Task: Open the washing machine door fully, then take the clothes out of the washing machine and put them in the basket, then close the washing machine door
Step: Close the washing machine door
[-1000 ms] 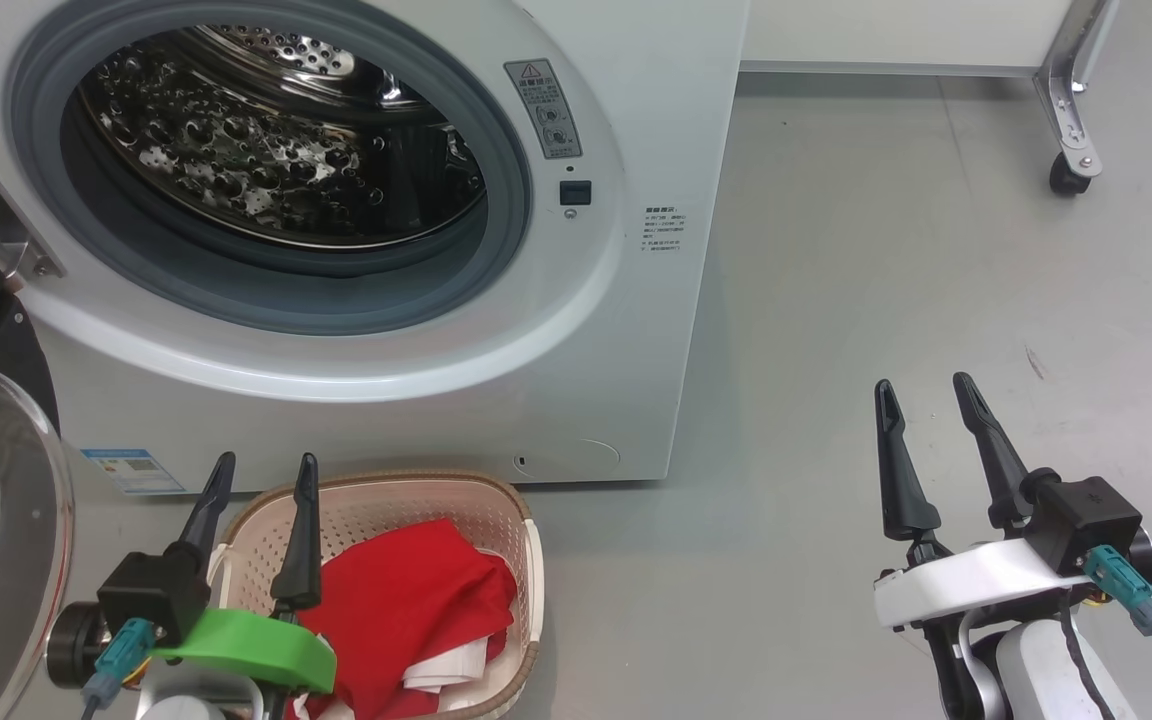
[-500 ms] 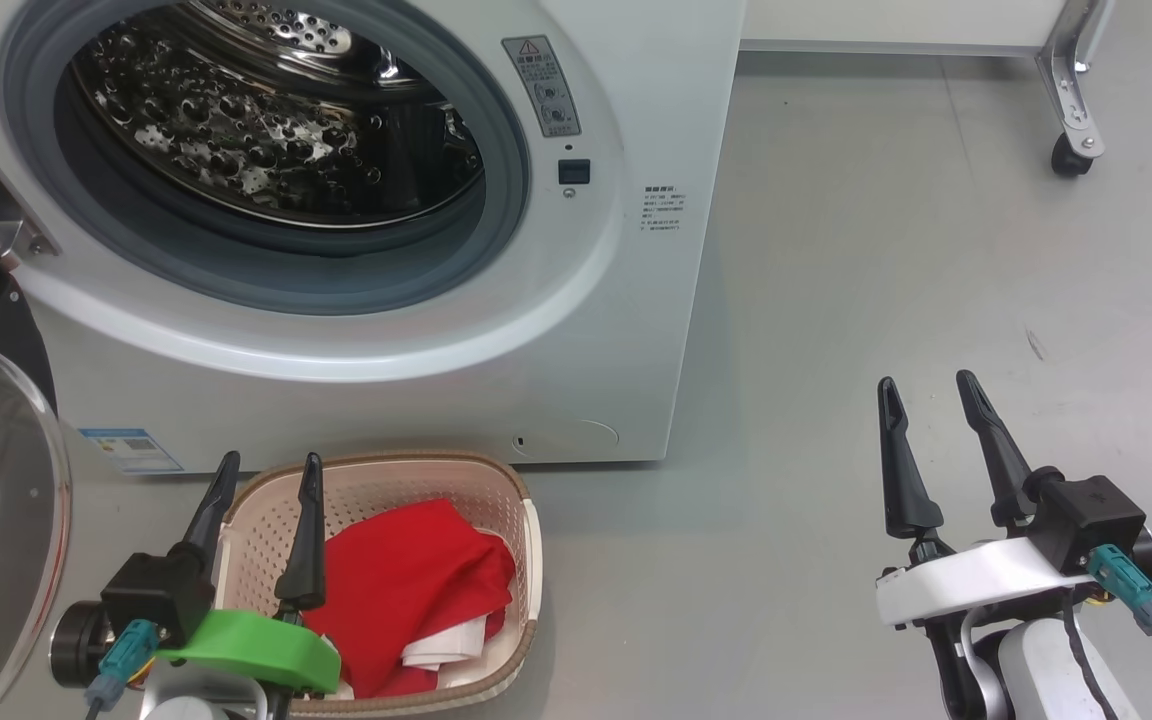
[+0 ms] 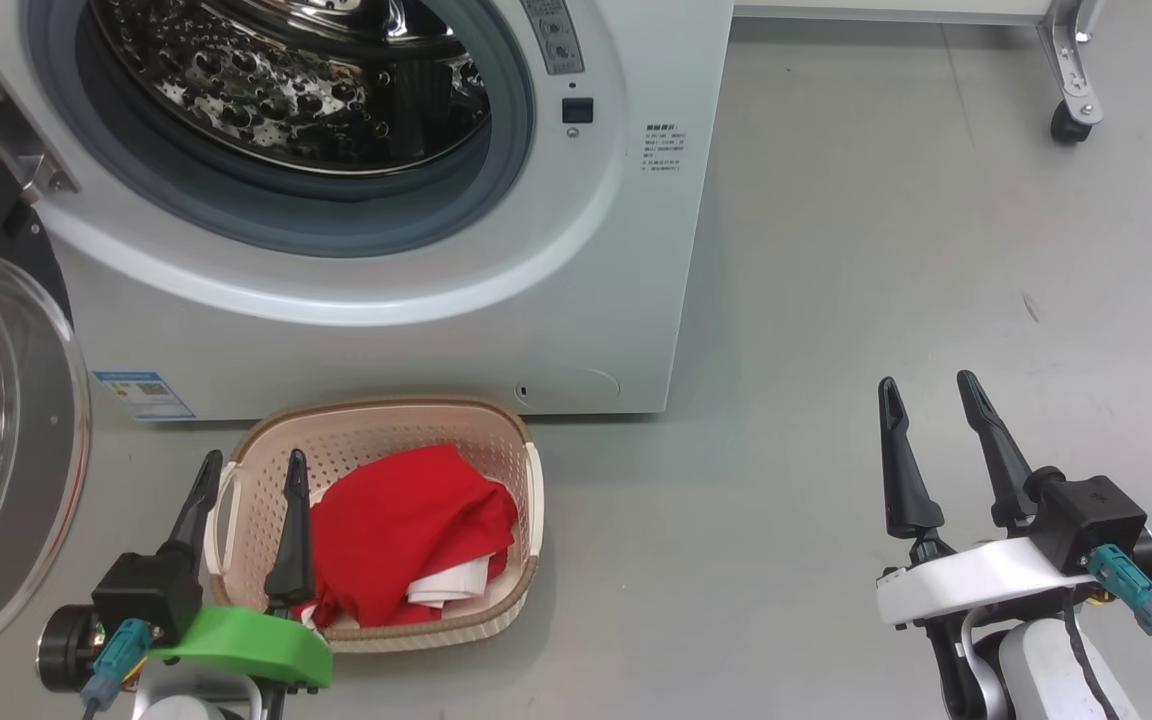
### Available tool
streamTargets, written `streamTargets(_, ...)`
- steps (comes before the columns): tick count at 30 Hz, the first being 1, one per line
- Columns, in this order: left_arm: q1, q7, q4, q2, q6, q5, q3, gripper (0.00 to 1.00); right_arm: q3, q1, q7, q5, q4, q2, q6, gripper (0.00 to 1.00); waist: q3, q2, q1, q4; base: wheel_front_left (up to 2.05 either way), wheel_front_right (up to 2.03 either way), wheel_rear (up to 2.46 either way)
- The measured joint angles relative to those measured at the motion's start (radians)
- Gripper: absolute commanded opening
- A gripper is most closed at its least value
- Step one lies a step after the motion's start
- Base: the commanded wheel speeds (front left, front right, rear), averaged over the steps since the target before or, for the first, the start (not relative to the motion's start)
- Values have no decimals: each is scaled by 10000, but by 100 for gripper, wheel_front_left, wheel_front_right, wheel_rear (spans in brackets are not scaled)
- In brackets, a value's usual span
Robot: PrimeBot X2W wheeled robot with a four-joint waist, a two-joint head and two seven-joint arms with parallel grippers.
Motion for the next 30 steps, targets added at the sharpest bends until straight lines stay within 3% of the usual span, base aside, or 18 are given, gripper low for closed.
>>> streamTargets(30, 0, 0, -29, -2, 2, -132, 6, 100, 6, -10, 0, 71, 31, 0, -8, 100, -16, 0, 0, 42, -65, 65, 0)
